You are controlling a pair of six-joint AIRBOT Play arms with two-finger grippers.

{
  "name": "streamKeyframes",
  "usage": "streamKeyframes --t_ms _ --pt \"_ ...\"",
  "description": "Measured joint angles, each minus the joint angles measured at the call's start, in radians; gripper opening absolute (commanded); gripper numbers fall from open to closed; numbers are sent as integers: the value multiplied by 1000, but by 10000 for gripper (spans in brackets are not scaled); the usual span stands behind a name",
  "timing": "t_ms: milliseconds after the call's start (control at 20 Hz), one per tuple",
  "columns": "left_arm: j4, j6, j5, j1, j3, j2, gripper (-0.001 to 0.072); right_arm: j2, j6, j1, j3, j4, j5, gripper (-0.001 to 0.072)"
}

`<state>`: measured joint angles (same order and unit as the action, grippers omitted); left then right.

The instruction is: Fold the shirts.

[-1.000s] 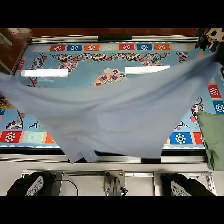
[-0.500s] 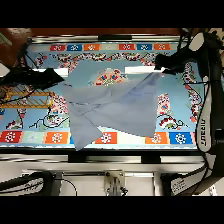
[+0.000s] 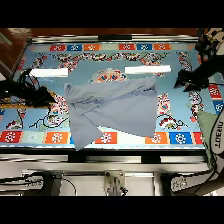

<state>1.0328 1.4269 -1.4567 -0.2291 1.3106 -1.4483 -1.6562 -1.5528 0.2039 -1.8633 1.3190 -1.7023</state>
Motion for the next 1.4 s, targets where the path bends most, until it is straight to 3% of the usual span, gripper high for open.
streamKeyframes --t_ms 300,600,700,750,850,1150,1400 --pt "-109 -122 88 -11 -362 53 656 199 40 75 380 -68 71 555" --pt "-168 -160 223 84 -492 51 634 254 65 87 519 -140 134 556" --pt "-171 -165 250 120 -503 35 495 257 69 87 531 -151 134 565" --pt "-172 -166 262 137 -506 27 377 260 70 86 534 -155 137 667" --pt "-177 -166 285 169 -510 16 38 261 76 87 549 -157 138 668" --pt "-181 -176 280 196 -512 24 28 262 148 22 784 -172 186 654" --pt "-181 -201 252 196 -512 69 28 249 178 -89 936 -176 361 653"
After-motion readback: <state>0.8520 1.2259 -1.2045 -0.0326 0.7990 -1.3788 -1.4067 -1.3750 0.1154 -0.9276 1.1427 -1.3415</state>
